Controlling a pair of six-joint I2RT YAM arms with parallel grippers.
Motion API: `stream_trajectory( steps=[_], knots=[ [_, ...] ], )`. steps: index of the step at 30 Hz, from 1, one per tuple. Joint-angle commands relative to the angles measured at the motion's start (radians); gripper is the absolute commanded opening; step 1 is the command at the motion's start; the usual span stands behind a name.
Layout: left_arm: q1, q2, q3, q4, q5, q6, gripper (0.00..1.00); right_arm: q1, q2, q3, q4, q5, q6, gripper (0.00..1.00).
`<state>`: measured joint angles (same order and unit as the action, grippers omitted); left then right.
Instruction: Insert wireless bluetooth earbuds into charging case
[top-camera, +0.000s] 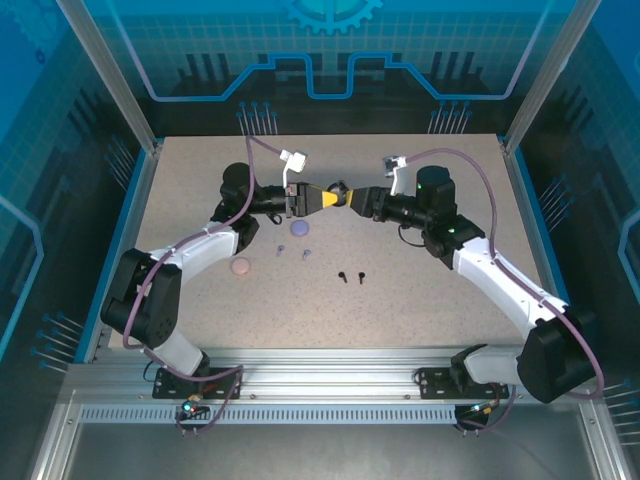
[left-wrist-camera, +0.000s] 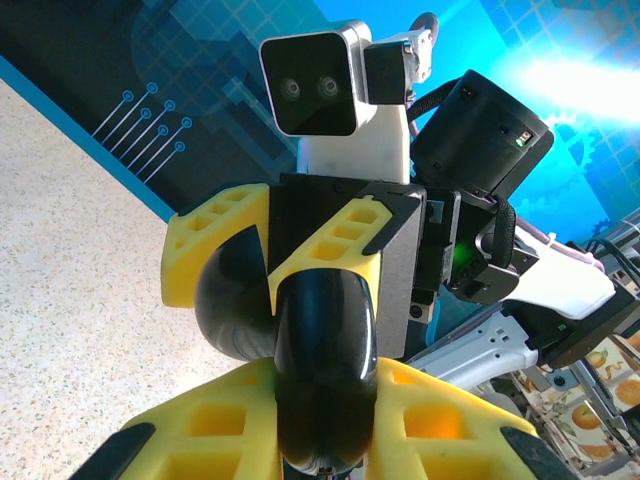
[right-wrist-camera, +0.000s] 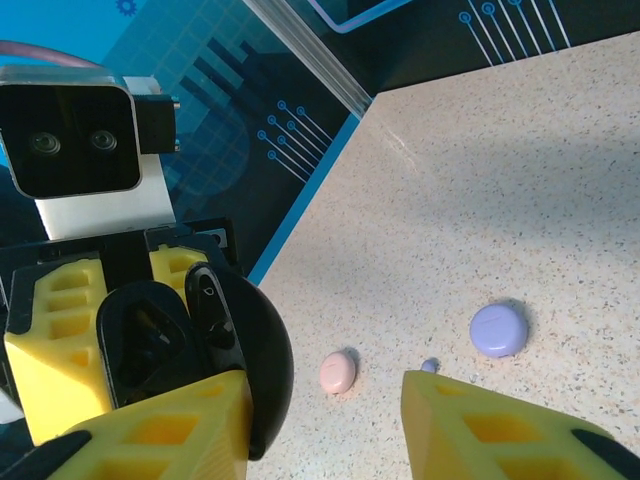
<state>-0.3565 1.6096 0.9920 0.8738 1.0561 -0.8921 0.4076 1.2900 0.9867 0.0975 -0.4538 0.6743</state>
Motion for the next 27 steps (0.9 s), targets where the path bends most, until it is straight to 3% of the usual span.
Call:
stream_trajectory(
  steps=[1, 8, 11, 14, 18, 22, 27],
  knots=[
    [-0.016, 0.009, -0.010, 0.058, 0.032, -0.004, 0.00, 0.014, 0.020, 0.041, 0.002, 0.006, 0.004, 0.38],
    [-0.019, 0.011, -0.011, 0.048, 0.023, 0.007, 0.00, 0.028, 0.033, 0.070, -0.017, -0.005, -0.009, 0.13],
    [-0.019, 0.007, -0.018, 0.028, -0.002, 0.029, 0.13, 0.029, 0.026, 0.085, -0.038, 0.000, -0.017, 0.00],
    [-0.018, 0.002, -0.022, 0.014, -0.026, 0.046, 0.29, 0.030, 0.018, 0.105, -0.077, 0.026, -0.033, 0.00],
    [-0.012, -0.012, -0.012, -0.031, -0.052, 0.082, 0.39, 0.027, 0.004, 0.151, -0.184, 0.106, -0.071, 0.00],
    [0.020, -0.026, 0.016, -0.073, -0.056, 0.100, 0.46, 0.013, 0.004, 0.223, -0.324, 0.216, -0.140, 0.00],
    [0.067, -0.030, 0.077, -0.143, -0.038, 0.132, 0.53, -0.027, 0.016, 0.297, -0.416, 0.213, -0.231, 0.00]
  ],
)
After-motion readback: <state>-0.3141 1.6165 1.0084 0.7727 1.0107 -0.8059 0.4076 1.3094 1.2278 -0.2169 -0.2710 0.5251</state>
